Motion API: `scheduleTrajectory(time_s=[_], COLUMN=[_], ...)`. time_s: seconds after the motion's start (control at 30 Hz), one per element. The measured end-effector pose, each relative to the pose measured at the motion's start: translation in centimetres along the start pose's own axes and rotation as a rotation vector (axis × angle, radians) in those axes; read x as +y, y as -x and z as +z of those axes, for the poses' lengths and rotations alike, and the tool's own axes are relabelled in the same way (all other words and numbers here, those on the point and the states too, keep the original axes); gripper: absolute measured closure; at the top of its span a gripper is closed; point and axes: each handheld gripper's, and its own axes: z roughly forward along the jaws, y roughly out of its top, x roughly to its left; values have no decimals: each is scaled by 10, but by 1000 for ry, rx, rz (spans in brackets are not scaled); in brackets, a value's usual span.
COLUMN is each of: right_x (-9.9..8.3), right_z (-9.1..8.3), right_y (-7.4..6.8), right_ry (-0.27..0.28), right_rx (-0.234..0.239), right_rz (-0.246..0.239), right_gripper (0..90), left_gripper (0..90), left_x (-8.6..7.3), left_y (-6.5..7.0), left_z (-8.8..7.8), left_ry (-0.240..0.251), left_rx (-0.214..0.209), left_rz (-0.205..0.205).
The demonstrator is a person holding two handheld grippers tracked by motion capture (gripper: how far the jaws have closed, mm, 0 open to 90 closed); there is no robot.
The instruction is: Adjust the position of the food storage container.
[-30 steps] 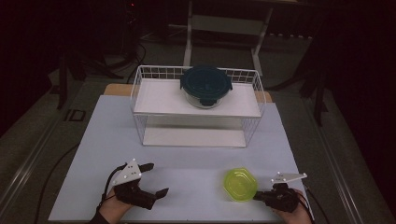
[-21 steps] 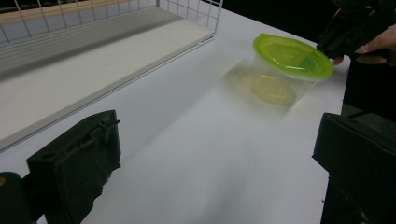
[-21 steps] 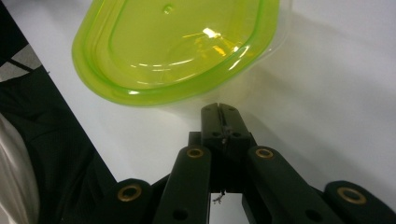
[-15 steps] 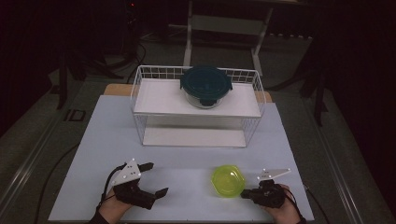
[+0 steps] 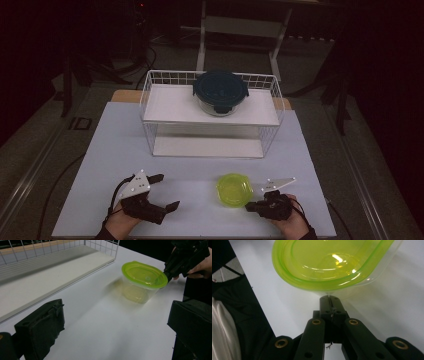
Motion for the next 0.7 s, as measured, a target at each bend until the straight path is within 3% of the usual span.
scheduleTrajectory(time_s=[0.3, 0.43, 0.7], right_x=[0, 1, 7], right_z=[-5, -3, 8], right_y=[14, 17, 12], right_ry=[10, 11, -8], right_rx=[-68, -54, -34], right_rz=[41, 59, 49], right_gripper=[900, 900, 900], left_gripper=[2, 2, 2], left_x=[0, 0, 0], left_y=[0, -1, 0], left_z=[0, 0, 1], left_ry=[-1, -2, -2], left_rx=[0, -1, -3], left_rz=[1, -3, -1])
